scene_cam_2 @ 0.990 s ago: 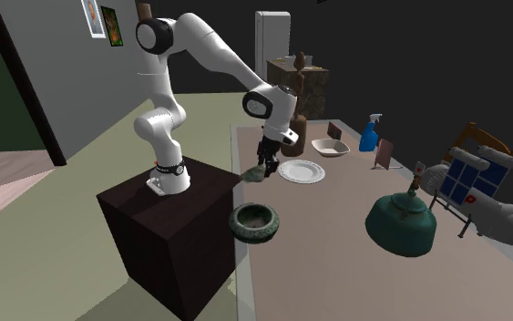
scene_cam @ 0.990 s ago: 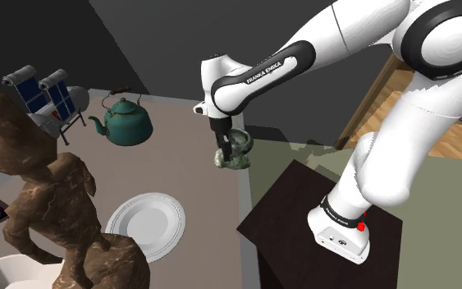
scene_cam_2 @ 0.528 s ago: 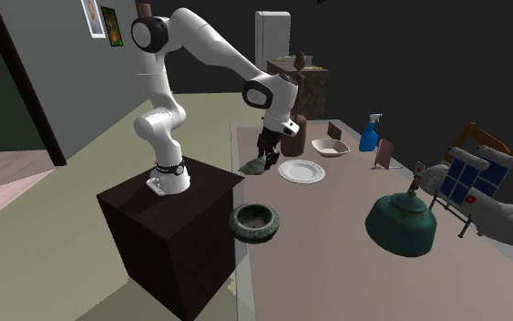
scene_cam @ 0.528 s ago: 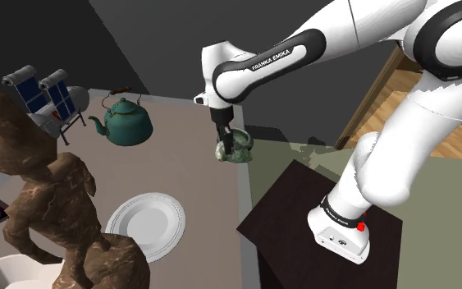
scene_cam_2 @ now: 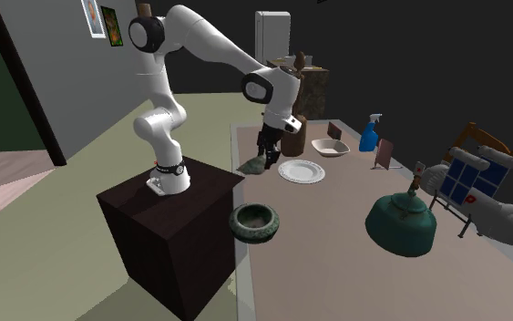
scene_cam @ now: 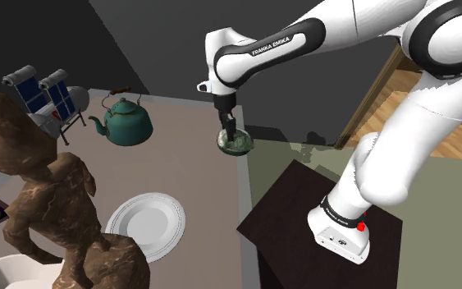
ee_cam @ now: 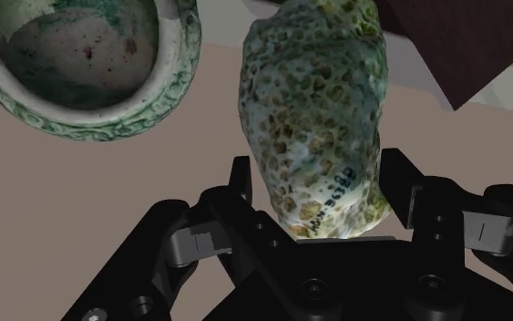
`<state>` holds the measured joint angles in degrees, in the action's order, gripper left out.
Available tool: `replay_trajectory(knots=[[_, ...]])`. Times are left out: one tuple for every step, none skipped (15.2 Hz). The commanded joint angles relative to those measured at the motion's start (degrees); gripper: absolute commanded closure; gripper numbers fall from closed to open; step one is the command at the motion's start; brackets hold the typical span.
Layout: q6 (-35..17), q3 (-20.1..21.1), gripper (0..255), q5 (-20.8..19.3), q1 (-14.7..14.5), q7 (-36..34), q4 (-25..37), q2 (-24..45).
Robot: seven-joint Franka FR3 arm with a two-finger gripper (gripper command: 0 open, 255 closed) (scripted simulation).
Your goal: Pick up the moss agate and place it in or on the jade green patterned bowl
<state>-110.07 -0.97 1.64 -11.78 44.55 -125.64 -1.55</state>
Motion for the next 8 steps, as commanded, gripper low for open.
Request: replay_trajectory(knots=[[1.13, -1.28, 255, -0.66, 1.24, 2.24, 2.29, 1.19], [1.57, -1.94, 255, -0.97, 1.9, 3.42, 3.45, 1.92], [2.03, -2.57, 255, -1.25, 2.56, 4.6, 4.68, 2.7], [2.5, -3.2, 255, -1.5, 3.2, 5.78, 5.97, 3.53], [2.98, -3.82, 255, -1.73, 3.84, 6.95, 7.33, 4.41], [3.47, -4.41, 255, -1.92, 4.49, 8.12, 8.75, 5.34], [3.98, -4.99, 255, -2.09, 5.13, 9.28, 10.24, 6.31], [4.51, -5.55, 255, -2.22, 5.78, 10.45, 11.8, 7.33]])
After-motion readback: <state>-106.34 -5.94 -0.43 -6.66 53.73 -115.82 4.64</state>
